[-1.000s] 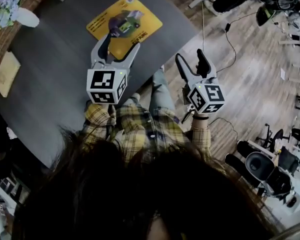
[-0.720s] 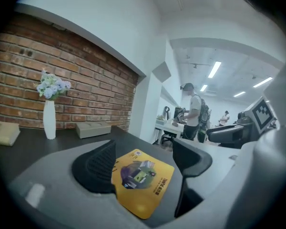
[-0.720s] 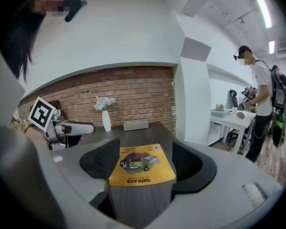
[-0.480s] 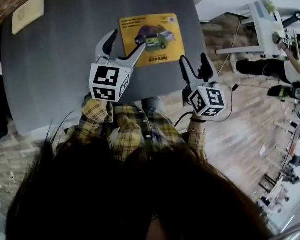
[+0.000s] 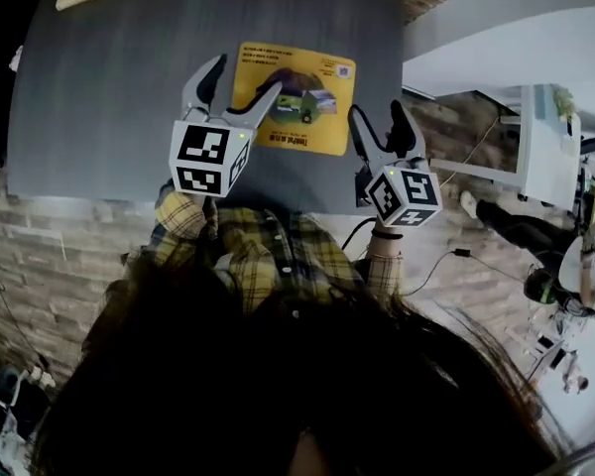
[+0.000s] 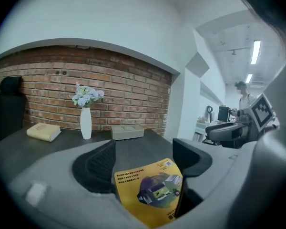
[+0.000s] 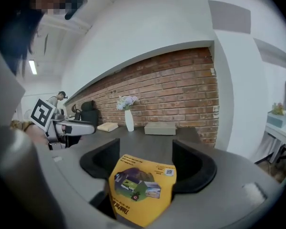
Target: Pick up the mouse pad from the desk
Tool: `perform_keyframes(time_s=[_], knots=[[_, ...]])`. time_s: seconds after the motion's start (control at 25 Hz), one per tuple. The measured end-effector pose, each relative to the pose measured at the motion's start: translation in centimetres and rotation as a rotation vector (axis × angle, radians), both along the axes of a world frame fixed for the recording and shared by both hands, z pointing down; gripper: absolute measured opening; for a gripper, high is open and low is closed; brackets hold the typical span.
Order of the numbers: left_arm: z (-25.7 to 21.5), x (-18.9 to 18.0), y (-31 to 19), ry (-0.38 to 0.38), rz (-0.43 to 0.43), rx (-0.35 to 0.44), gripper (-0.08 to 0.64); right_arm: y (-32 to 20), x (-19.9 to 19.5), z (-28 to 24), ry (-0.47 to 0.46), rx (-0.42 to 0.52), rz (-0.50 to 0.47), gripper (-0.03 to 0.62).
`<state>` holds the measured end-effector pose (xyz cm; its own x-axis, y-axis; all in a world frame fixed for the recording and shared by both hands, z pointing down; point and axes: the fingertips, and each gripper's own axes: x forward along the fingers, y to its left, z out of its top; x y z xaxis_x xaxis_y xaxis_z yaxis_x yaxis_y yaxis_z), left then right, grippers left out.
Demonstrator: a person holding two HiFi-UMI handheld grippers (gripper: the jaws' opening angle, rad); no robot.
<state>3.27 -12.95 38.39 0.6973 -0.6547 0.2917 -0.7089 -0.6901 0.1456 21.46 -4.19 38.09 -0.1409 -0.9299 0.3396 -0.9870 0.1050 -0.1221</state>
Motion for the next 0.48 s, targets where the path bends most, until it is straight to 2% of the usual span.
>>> perform_keyframes(time_s=[0.2, 0.48], knots=[[0.2, 0.3, 0.2, -0.019, -0.109, 0.003, 0.370, -1.8, 0.5, 0.7, -0.010, -0.002, -0.128, 0.322], [0.1, 0.9, 0.6, -0.038, -0.162, 0.009, 0.370, -2.8, 0.3, 0.9, -0.020, 0.006, -0.209, 0.322]])
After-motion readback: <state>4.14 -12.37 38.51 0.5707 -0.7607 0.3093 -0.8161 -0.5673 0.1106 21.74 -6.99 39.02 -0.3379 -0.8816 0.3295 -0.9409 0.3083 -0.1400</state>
